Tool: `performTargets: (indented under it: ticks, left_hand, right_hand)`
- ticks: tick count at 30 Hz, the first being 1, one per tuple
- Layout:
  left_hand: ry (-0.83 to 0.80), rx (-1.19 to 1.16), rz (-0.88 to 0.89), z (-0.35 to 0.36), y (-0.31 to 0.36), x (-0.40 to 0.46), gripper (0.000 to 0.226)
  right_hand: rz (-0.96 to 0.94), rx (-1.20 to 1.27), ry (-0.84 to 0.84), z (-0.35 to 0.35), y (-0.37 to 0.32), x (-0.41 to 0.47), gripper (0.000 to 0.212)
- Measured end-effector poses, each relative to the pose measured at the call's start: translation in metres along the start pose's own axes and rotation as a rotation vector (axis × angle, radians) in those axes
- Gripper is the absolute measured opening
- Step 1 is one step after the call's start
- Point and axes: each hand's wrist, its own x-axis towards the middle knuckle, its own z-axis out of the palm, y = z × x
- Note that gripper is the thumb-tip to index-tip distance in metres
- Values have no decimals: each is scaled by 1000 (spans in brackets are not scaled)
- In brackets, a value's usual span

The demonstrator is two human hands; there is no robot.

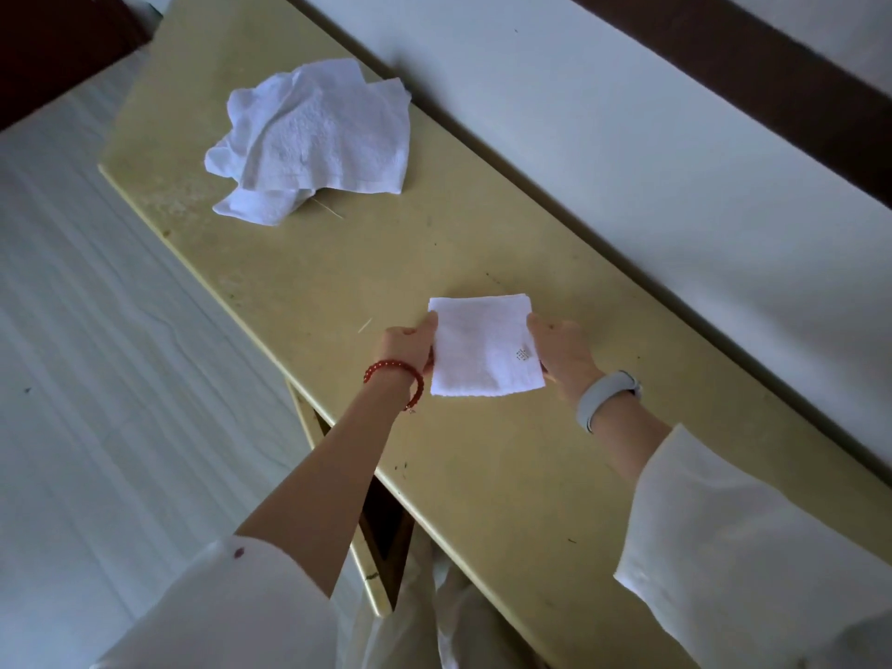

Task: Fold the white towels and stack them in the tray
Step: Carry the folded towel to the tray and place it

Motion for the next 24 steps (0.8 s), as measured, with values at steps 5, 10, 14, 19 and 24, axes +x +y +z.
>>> performTargets:
  ticks: [5, 10, 14, 19, 24]
  left_hand:
    - [48, 383, 154, 14, 1, 2, 49]
    - [74, 322, 362, 12, -9, -13, 29]
    - [46, -36, 366, -16, -6, -35, 28]
    - [109, -205, 304, -87, -7, -63, 23]
    - [376, -26, 412, -184, -17, -100, 31]
  right_hand:
    - [-42, -102, -65, 1, -1, -3, 37]
    - [-298, -82, -121, -4, 4, -23, 13]
    - [-424, -53, -201, 2, -9, -44, 18]
    - [-642, -113, -293, 50, -37, -94, 16]
    - [-712, -137, -347, 132, -63, -168, 12]
